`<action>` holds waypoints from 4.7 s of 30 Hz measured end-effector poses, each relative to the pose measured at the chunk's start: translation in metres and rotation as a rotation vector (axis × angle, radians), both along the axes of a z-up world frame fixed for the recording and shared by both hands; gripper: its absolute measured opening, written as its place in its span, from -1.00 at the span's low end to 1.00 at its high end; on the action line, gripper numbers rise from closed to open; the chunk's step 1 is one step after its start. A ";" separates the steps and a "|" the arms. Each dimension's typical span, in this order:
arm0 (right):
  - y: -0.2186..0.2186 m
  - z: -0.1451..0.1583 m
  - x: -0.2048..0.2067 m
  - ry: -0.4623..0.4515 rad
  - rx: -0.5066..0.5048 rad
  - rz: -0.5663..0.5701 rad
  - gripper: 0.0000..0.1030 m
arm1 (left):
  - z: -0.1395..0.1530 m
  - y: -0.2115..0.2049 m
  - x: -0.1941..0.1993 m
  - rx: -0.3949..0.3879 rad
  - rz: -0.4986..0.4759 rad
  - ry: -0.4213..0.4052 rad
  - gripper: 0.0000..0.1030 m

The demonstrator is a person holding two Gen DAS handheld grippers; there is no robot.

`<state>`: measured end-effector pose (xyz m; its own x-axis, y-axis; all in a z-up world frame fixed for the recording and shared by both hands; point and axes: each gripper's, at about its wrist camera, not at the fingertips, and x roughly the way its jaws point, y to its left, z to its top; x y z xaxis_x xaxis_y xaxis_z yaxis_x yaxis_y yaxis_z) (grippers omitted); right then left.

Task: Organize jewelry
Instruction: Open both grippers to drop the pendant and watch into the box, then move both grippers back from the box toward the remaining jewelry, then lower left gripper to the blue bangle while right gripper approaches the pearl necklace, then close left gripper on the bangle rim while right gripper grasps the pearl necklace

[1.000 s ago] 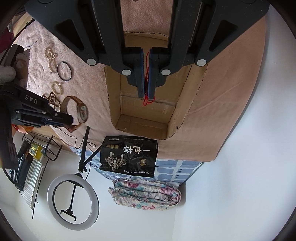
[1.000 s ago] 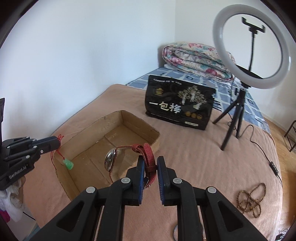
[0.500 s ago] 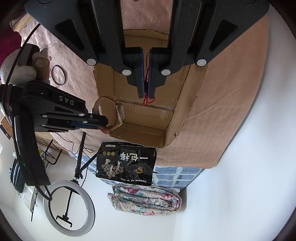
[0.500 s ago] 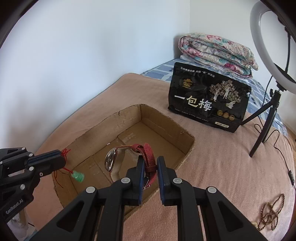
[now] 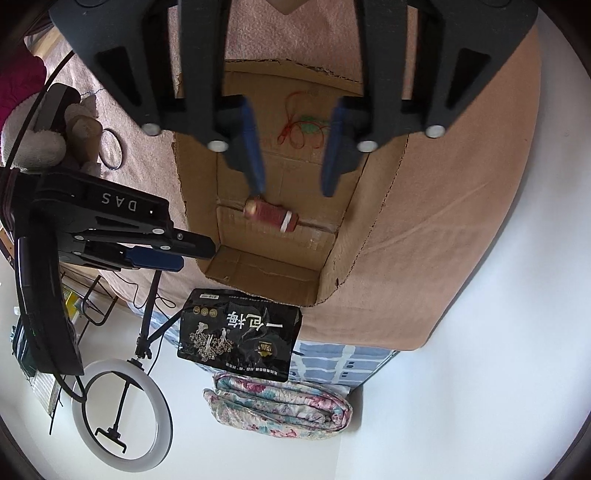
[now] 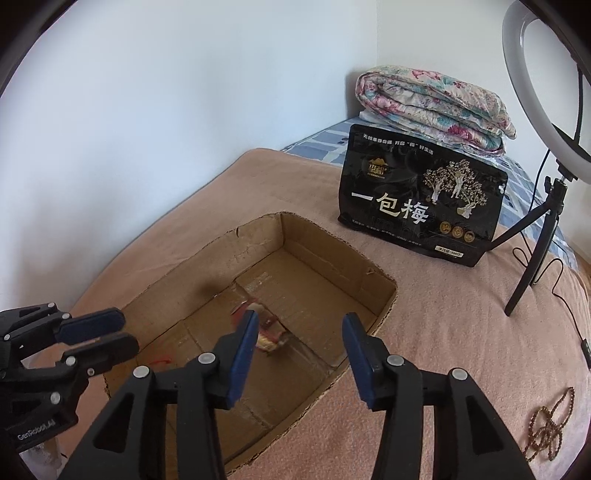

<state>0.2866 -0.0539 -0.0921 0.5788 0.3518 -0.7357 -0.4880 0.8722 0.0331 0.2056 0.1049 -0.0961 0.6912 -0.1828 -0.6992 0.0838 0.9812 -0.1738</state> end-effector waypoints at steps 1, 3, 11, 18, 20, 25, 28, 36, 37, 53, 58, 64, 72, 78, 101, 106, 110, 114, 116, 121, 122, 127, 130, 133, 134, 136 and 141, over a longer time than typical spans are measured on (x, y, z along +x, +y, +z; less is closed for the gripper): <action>-0.001 0.001 -0.001 -0.004 -0.001 -0.004 0.00 | 0.001 0.000 -0.001 -0.001 0.002 -0.004 -0.31; -0.004 0.004 -0.002 -0.014 -0.004 -0.012 0.10 | 0.002 0.000 -0.002 0.000 0.004 -0.003 -0.31; -0.012 0.016 -0.014 -0.040 -0.012 -0.020 0.24 | 0.008 -0.001 -0.008 -0.004 0.016 -0.009 -0.31; -0.028 0.035 -0.031 -0.085 -0.004 -0.044 0.49 | 0.019 -0.010 -0.020 0.012 0.008 -0.030 -0.31; -0.035 0.042 -0.037 -0.103 0.000 -0.059 0.62 | 0.023 -0.014 -0.024 0.016 -0.002 -0.038 -0.31; -0.062 0.058 -0.050 -0.118 0.032 -0.103 0.79 | 0.032 -0.026 -0.034 0.023 -0.024 -0.057 -0.28; -0.083 0.067 -0.059 -0.139 0.024 -0.147 0.92 | 0.036 -0.033 -0.040 0.022 -0.038 -0.080 0.15; -0.145 0.081 -0.080 -0.158 0.051 -0.277 0.99 | 0.044 -0.063 -0.044 0.005 -0.118 -0.101 0.22; -0.155 0.082 -0.083 -0.153 0.065 -0.292 0.99 | 0.045 -0.068 -0.044 0.007 -0.126 -0.102 0.22; -0.252 0.072 -0.139 -0.123 0.001 -0.347 0.99 | 0.034 -0.144 -0.050 0.018 -0.295 -0.075 0.48; -0.262 0.050 -0.159 -0.085 -0.030 -0.293 0.99 | 0.024 -0.165 -0.044 0.021 -0.333 -0.047 0.48; -0.269 0.017 -0.177 -0.021 -0.044 -0.249 0.99 | 0.007 -0.191 -0.038 0.017 -0.388 -0.009 0.48; -0.267 -0.028 -0.185 0.066 -0.039 -0.194 0.88 | -0.020 -0.227 -0.036 0.051 -0.490 0.054 0.48; -0.258 -0.056 -0.182 0.118 -0.029 -0.151 0.78 | -0.038 -0.241 -0.031 0.070 -0.531 0.096 0.48; -0.221 -0.104 -0.143 0.135 -0.132 -0.186 0.64 | -0.063 -0.231 -0.005 0.036 -0.496 0.150 0.48; -0.232 -0.104 -0.139 0.137 -0.155 -0.209 0.56 | -0.072 -0.237 -0.006 0.045 -0.526 0.167 0.48; -0.243 -0.103 -0.138 0.145 -0.145 -0.224 0.39 | -0.076 -0.242 -0.006 0.040 -0.544 0.176 0.48; -0.248 -0.102 -0.136 0.141 -0.159 -0.232 0.35 | -0.079 -0.249 -0.007 0.028 -0.568 0.189 0.48; -0.252 -0.101 -0.135 0.146 -0.150 -0.228 0.32 | -0.081 -0.254 -0.007 0.035 -0.582 0.194 0.48; -0.259 -0.100 -0.133 0.154 -0.139 -0.224 0.25 | -0.088 -0.266 -0.010 0.082 -0.616 0.190 0.48; -0.260 -0.100 -0.133 0.154 -0.138 -0.225 0.25 | -0.088 -0.268 -0.010 0.089 -0.619 0.189 0.48; -0.266 -0.100 -0.134 0.153 -0.136 -0.229 0.25 | -0.093 -0.279 -0.007 0.137 -0.618 0.171 0.48; -0.270 -0.101 -0.134 0.156 -0.134 -0.237 0.25 | -0.097 -0.285 -0.003 0.175 -0.612 0.155 0.48; -0.272 -0.101 -0.133 0.161 -0.128 -0.238 0.25 | -0.100 -0.289 0.000 0.200 -0.610 0.138 0.48; -0.272 -0.101 -0.133 0.160 -0.130 -0.238 0.25 | -0.101 -0.290 0.000 0.205 -0.612 0.132 0.48; -0.272 -0.101 -0.133 0.160 -0.131 -0.238 0.25 | -0.102 -0.292 0.001 0.213 -0.615 0.123 0.48; -0.272 -0.101 -0.133 0.160 -0.123 -0.238 0.23 | -0.102 -0.295 0.002 0.219 -0.603 0.113 0.48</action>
<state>0.1532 -0.3256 -0.1928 0.5080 0.1230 -0.8526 -0.2666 0.9636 -0.0198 0.2081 -0.1898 -0.1985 0.4320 -0.3607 -0.8266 0.6236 0.7816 -0.0152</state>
